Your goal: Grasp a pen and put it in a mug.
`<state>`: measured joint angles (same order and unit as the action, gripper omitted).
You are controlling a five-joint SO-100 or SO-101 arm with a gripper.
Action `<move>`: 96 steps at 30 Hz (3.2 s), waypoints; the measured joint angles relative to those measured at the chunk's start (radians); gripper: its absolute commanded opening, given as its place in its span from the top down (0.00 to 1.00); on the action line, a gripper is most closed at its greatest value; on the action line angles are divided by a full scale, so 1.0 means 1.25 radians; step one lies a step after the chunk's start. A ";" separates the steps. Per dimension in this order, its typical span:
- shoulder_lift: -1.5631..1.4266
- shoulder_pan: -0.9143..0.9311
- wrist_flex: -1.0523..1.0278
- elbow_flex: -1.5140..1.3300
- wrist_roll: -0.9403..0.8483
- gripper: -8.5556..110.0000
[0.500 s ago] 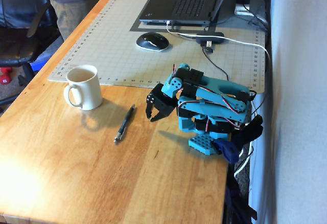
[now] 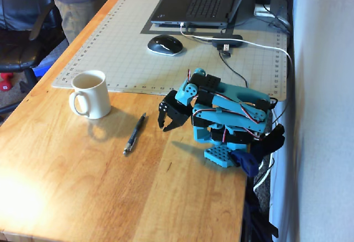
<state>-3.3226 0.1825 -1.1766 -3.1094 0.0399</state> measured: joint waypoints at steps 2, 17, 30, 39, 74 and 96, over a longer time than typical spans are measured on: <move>0.000 0.000 0.000 0.000 0.000 0.91; 0.242 -0.025 0.044 0.091 0.000 0.91; 0.713 -0.103 0.059 0.479 0.000 0.80; 1.039 -0.066 0.059 0.625 0.000 0.73; 1.481 -0.039 0.065 0.892 0.000 0.73; 1.484 -0.040 0.072 0.898 -0.005 0.92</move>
<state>-1.4680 0.1319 -1.0861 -1.9865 0.0337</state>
